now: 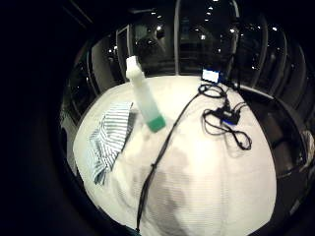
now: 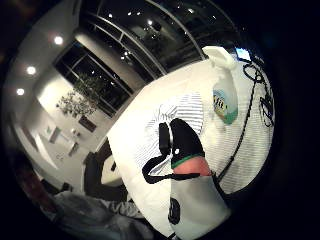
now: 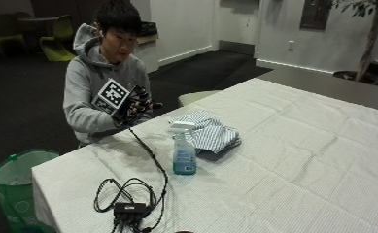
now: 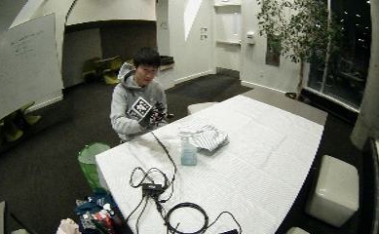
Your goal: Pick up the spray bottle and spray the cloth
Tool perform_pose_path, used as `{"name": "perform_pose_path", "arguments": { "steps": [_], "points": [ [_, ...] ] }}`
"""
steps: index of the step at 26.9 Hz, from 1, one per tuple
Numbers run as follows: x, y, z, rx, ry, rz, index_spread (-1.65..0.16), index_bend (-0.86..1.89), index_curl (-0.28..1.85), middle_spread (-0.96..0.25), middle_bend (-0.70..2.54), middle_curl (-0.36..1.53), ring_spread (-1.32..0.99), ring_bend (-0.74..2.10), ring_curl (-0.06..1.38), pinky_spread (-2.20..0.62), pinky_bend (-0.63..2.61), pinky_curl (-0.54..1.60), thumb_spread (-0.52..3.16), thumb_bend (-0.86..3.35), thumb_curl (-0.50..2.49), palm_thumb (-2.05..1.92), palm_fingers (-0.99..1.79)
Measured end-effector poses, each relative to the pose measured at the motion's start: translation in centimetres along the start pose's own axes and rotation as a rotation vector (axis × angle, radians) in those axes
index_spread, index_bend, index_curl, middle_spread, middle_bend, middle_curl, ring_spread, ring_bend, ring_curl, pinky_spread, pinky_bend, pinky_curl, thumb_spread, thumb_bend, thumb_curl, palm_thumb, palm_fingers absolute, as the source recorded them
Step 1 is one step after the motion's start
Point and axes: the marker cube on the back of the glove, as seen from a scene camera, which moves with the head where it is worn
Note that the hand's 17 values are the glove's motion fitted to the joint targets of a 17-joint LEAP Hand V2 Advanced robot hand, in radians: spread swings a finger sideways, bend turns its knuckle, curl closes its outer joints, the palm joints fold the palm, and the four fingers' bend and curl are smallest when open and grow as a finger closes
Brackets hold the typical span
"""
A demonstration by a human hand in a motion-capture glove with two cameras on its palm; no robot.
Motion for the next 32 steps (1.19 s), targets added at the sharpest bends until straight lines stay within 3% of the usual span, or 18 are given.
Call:
{"name": "perform_pose_path", "arguments": {
  "steps": [2,5,20,32],
  "points": [
    [0.9,-0.3,0.2,0.005,-0.026,-0.092,-0.35,0.1,0.17,0.03,0.26,0.29,0.07,0.36,0.23,0.24,0.53,0.32,1.05,-0.01,0.35,0.66,0.04],
    [1.9,-1.3,0.8,0.008,-0.062,-0.102,-0.34,0.1,0.17,0.04,0.27,0.3,0.06,0.37,0.23,0.23,0.53,0.32,1.04,-0.01,0.36,0.67,0.04],
    [4.9,-4.5,6.8,-0.085,-0.289,0.186,-0.31,0.09,0.15,0.05,0.29,0.32,0.06,0.4,0.26,0.23,0.58,0.35,1.03,-0.02,0.39,0.7,0.0],
    [5.8,-5.9,10.6,-0.09,-0.423,0.328,-0.3,0.11,0.15,0.05,0.31,0.34,0.05,0.4,0.26,0.22,0.59,0.35,1.03,-0.02,0.4,0.71,-0.02]
  ]
}}
